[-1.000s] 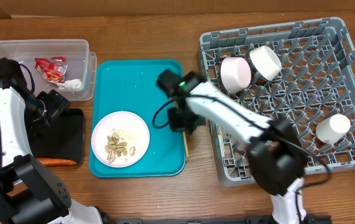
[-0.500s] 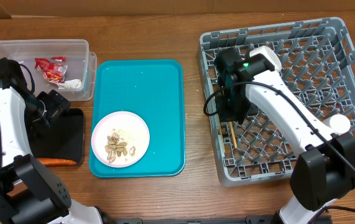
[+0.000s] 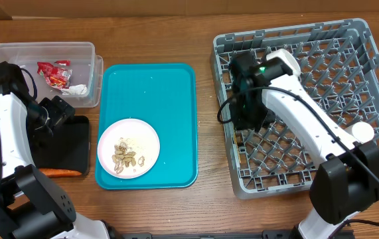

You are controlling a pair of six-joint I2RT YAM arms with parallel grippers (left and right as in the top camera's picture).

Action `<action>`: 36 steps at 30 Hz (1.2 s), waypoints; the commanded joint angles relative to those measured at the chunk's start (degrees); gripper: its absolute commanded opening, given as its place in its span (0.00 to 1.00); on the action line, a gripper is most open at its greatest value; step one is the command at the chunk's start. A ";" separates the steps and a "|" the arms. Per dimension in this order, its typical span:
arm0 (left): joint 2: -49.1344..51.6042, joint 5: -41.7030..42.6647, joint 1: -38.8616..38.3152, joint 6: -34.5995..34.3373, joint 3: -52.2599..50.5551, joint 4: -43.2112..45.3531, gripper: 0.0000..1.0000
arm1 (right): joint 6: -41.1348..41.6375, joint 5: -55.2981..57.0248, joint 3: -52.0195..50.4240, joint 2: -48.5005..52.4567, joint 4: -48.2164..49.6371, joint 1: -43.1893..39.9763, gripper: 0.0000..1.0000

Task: Sort waste into correct bins and load items into the dishwasher
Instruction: 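Grasp the second chopstick with the right gripper and place it in the rack, then grasp the rim of the white plate with the left gripper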

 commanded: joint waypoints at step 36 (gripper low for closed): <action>13.55 0.63 -49.92 -18.49 0.72 5.81 0.95 | -0.98 -6.36 7.89 -18.08 -5.42 -29.27 0.93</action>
